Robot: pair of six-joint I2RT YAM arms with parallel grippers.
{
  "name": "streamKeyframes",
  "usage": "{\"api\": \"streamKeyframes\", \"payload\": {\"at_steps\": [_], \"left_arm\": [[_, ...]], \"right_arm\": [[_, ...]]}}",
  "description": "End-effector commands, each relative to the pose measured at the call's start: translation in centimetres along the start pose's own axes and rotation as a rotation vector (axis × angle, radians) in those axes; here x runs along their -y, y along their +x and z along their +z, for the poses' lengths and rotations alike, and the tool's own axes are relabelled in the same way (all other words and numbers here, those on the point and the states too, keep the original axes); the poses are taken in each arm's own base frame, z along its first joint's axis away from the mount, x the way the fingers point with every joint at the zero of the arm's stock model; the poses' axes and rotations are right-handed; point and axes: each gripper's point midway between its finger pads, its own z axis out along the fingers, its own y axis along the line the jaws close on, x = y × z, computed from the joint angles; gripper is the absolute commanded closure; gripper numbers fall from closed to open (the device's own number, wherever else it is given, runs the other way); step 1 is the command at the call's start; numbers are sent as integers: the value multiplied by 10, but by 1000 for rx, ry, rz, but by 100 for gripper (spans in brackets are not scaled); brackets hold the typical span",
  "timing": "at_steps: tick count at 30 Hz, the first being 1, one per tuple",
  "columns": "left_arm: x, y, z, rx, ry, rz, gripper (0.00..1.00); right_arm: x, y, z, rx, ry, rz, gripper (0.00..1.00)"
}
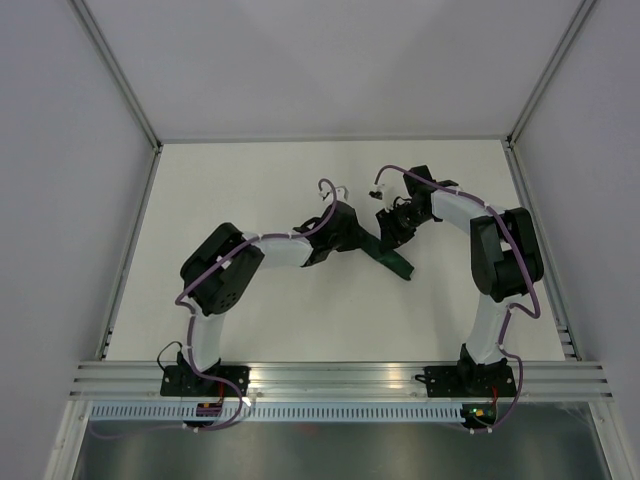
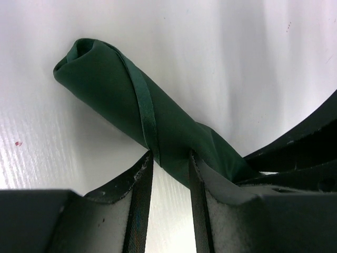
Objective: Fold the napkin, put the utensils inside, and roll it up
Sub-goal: Roll the napkin at the center of the board.
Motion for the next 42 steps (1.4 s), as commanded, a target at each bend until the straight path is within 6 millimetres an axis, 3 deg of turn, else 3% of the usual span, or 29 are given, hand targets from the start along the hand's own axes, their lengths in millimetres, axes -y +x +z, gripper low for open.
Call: {"api": "streamKeyframes", "payload": {"at_steps": [1, 12, 32, 38, 42], "left_arm": [[10, -6, 8, -11, 24, 30, 62], [13, -19, 24, -20, 28, 37, 62], [34, -28, 55, -62, 90, 53, 62], [33, -28, 54, -62, 87, 50, 62], [38, -39, 46, -40, 97, 60, 62]], "right_arm": [[4, 3, -9, -6, 43, 25, 70], [10, 9, -10, -10, 32, 73, 52], [-3, 8, -9, -7, -45, 129, 49], [0, 8, -13, 1, -33, 132, 49], [5, 6, -19, 15, -31, 141, 47]]}}
